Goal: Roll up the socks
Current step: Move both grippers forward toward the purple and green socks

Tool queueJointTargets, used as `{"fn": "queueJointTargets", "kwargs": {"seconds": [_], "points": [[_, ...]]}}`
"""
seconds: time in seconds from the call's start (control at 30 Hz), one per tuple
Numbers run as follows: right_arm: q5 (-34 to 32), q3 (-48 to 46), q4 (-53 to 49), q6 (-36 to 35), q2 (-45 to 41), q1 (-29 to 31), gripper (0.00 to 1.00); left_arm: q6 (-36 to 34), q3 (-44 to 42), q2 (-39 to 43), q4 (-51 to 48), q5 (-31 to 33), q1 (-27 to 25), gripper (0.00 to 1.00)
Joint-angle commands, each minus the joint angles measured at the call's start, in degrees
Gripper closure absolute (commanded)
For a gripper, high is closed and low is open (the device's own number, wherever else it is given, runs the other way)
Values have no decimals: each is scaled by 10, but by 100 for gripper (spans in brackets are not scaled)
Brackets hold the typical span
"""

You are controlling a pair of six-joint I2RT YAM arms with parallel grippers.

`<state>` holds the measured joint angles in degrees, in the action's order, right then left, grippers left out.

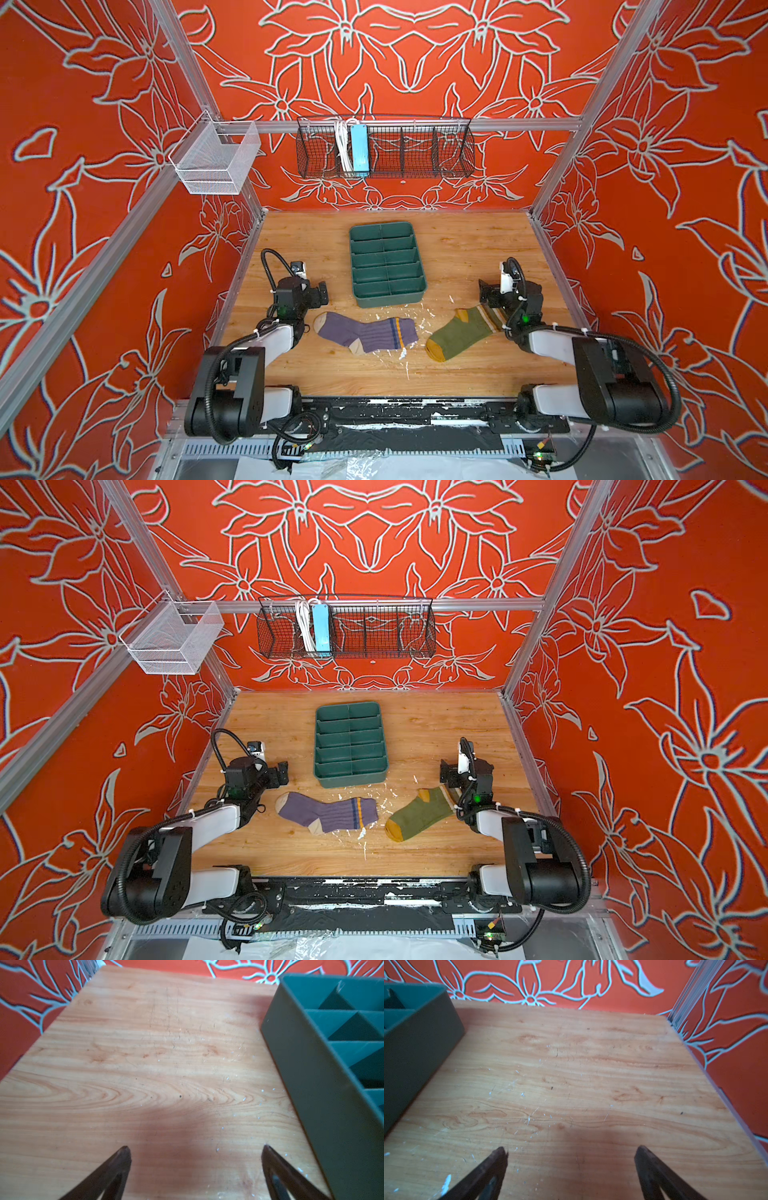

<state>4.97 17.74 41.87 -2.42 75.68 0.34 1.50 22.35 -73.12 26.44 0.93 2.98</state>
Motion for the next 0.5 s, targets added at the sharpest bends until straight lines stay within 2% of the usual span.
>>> {"fn": "queueJointTargets", "kwargs": {"seconds": [0.0, 0.07, 0.1, 0.13, 0.2, 0.23, 0.3, 0.33, 0.4, 0.47], "points": [[1, 25, -77, 4, -61, -3, 2, 5, 9, 47, -32, 3, -1, 3], [-4, 41, -125, 15, -109, -2, 2, 9, 17, 74, -60, 11, -1, 3], [-27, 50, -150, 49, -134, -3, 2, 11, 26, 88, -84, 15, -2, 3], [-63, 60, -179, 99, -154, -3, 2, 16, 39, 101, -112, 19, -1, 3], [-161, 93, -285, 277, -193, -3, 2, 61, 86, 122, -196, 43, -1, 3], [-158, 111, -341, 334, -213, -7, 2, 115, 111, 126, -237, 70, -2, 3], [-57, 118, -350, 339, -252, -14, 2, 273, 155, 122, -315, 136, -2, 3], [-23, 116, -341, 342, -265, -15, 2, 306, 171, 119, -337, 125, 0, 3], [36, 133, -365, 349, -277, -15, 2, 271, 204, 116, -362, 31, 4, 3], [107, 162, -408, 345, -265, -13, 2, 295, 215, 120, -379, -3, 3, 3]]}}
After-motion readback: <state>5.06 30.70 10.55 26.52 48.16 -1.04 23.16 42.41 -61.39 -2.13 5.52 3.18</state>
